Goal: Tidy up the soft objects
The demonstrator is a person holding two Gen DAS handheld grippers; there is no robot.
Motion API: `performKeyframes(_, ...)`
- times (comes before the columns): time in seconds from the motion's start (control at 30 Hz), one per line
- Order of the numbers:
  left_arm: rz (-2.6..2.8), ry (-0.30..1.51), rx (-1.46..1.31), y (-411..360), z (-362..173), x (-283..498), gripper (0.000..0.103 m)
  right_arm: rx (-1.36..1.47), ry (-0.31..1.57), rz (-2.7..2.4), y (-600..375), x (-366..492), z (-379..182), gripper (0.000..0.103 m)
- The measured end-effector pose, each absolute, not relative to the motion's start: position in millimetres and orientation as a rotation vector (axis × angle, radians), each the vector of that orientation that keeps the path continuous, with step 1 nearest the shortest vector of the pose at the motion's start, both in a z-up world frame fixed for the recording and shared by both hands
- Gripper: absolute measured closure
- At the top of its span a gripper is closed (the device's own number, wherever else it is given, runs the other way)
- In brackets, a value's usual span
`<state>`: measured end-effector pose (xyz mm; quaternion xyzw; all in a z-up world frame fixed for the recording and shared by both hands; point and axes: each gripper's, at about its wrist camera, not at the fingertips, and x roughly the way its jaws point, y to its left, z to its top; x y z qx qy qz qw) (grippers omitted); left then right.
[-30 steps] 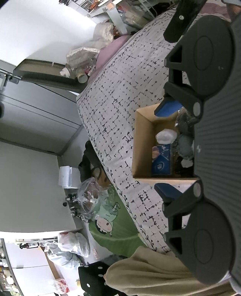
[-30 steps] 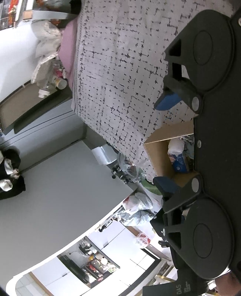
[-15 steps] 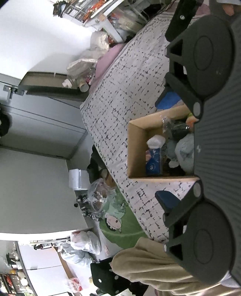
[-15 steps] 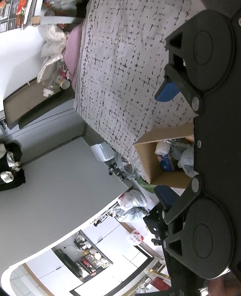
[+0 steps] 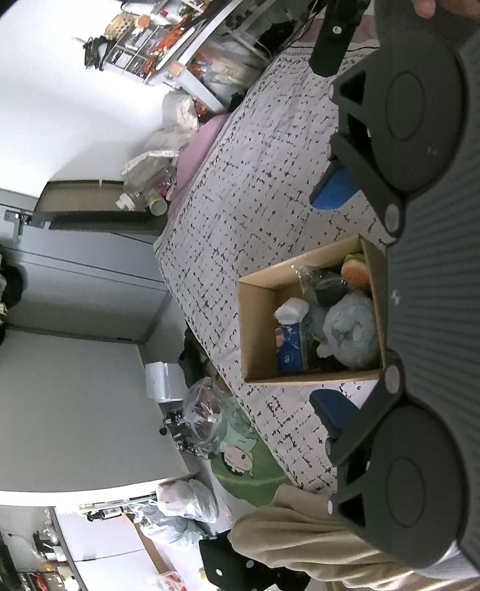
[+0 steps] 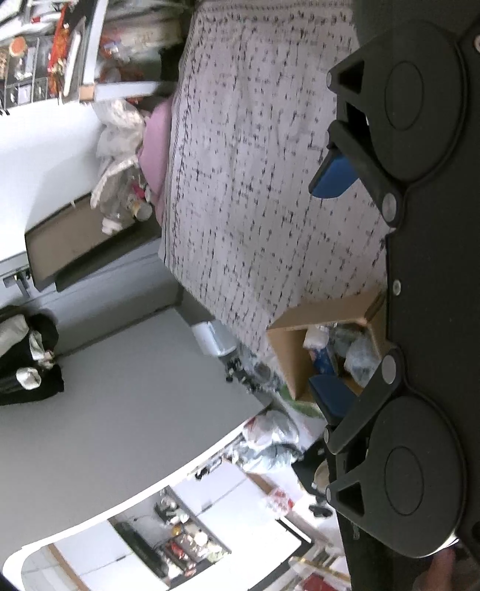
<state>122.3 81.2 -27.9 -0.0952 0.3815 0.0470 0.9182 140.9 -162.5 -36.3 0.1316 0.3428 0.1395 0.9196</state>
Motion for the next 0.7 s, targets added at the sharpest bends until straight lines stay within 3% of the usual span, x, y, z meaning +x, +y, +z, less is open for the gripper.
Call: performKeyframes(0.7, 0.073, 0.767, -0.118, 60, -23, 72, 0.0, 0.178, 0.667, 0.231, -157, 94, -33, 0.0)
